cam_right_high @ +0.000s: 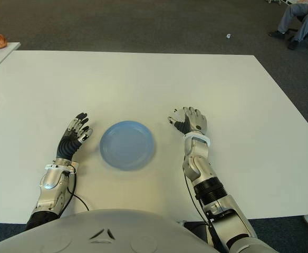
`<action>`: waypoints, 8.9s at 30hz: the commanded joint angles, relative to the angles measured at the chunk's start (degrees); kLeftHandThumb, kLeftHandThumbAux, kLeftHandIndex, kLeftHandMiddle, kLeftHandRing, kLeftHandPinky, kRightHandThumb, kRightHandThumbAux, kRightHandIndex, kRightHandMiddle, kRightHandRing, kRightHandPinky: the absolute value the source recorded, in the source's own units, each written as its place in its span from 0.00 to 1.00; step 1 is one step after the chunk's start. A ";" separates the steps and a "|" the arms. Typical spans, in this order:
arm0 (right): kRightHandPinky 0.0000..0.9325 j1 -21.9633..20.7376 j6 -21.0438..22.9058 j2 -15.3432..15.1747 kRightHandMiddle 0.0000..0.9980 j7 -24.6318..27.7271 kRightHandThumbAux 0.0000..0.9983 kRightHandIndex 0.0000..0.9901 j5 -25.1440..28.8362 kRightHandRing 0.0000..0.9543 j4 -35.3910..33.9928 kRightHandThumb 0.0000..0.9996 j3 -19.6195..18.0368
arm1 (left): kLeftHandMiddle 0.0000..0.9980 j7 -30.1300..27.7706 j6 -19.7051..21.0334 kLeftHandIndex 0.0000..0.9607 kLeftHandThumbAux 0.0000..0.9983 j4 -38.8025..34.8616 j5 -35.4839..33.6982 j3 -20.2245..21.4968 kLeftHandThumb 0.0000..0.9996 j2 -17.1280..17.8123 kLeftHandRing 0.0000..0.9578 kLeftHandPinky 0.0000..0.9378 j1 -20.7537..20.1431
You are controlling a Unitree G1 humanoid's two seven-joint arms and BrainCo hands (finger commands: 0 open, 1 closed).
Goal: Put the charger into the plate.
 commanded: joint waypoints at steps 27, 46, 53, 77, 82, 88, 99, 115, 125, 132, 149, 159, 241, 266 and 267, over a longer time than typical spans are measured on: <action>0.00 -8.95 -0.55 4.76 0.00 -1.67 0.20 0.00 4.61 0.00 18.70 0.25 0.20 | 0.05 0.34 3.53 0.02 0.65 3.18 0.64 -0.66 0.00 -1.24 0.05 0.06 3.63; 0.00 -9.52 -2.73 5.52 0.00 -4.64 0.21 0.00 6.33 0.00 21.21 0.25 -0.41 | 0.06 -1.18 3.15 0.02 0.65 3.70 -0.09 -0.35 0.00 -0.56 0.05 0.06 3.48; 0.00 -9.28 -3.79 5.52 0.00 -5.70 0.21 0.00 7.02 0.00 21.01 0.24 -0.73 | 0.06 -1.37 3.31 0.02 0.65 3.60 -0.19 -0.26 0.00 -0.40 0.05 0.06 3.50; 0.00 -6.68 -10.12 2.93 0.00 -6.37 0.26 0.00 7.79 0.00 16.51 0.21 0.70 | 0.06 -1.31 2.92 0.02 0.65 4.37 -0.04 -0.18 0.00 -0.10 0.05 0.06 3.04; 0.00 -6.16 -9.79 2.82 0.00 -6.57 0.26 0.00 7.62 0.00 15.65 0.21 0.67 | 0.06 -1.64 3.21 0.02 0.65 4.23 -0.30 -0.26 0.00 0.01 0.05 0.06 3.06; 0.00 -5.67 -9.33 3.16 0.00 -8.32 0.25 0.00 7.65 0.00 14.41 0.20 -0.17 | 0.06 -1.69 3.57 0.02 0.65 4.02 -0.34 -0.28 0.00 0.05 0.05 0.07 3.11; 0.00 -4.38 -11.10 4.15 0.00 -15.19 0.23 0.00 8.03 0.00 11.27 0.21 -2.53 | 0.05 -1.43 3.26 0.02 0.65 4.62 -0.17 -0.15 0.00 -0.10 0.05 0.07 2.82; 0.00 -3.88 -13.31 3.08 0.00 -17.54 0.24 0.00 6.31 0.00 8.38 0.22 -1.48 | 0.05 -1.31 3.28 0.02 0.64 5.46 0.15 -0.07 0.00 0.15 0.04 0.06 2.36; 0.00 -3.08 -16.75 1.79 0.00 -17.74 0.23 0.00 5.71 0.00 7.34 0.23 -0.68 | 0.05 -1.52 3.71 0.02 0.63 5.49 -0.01 -0.14 0.00 0.26 0.04 0.05 2.36; 0.00 -2.96 -16.96 1.88 0.00 -18.32 0.23 0.00 4.92 0.00 7.40 0.23 -0.62 | 0.05 -1.44 4.01 0.02 0.63 5.42 -0.16 -0.08 0.00 0.15 0.04 0.05 2.37; 0.00 -3.91 -9.20 4.12 0.00 -14.06 0.19 0.00 2.06 0.00 6.87 0.26 -0.33 | 0.05 -1.42 3.78 0.02 0.63 5.16 0.24 -0.21 0.00 0.45 0.04 0.06 2.44; 0.00 -5.84 -5.69 5.16 0.00 -11.41 0.19 0.00 2.29 0.00 9.54 0.25 -0.32 | 0.05 -1.57 3.83 0.02 0.64 5.09 0.08 -0.23 0.00 0.45 0.04 0.06 2.54; 0.00 -11.09 -4.51 8.74 0.00 -20.25 0.19 0.00 4.23 0.00 39.62 0.26 7.06 | 0.06 -2.30 3.68 0.02 0.58 2.87 -0.29 -0.45 0.00 1.41 0.05 0.04 4.85; 0.02 -11.93 -4.78 8.49 0.00 -24.12 0.26 0.00 4.08 0.00 43.65 0.30 8.76 | 0.06 -2.86 3.32 0.02 0.59 3.76 -0.94 -0.24 0.00 1.09 0.05 0.04 4.20; 0.03 -11.82 -5.15 8.45 0.00 -24.92 0.27 0.00 4.18 0.00 43.61 0.30 8.60 | 0.06 -2.86 3.38 0.02 0.59 3.77 -0.96 -0.22 0.00 1.10 0.05 0.04 4.20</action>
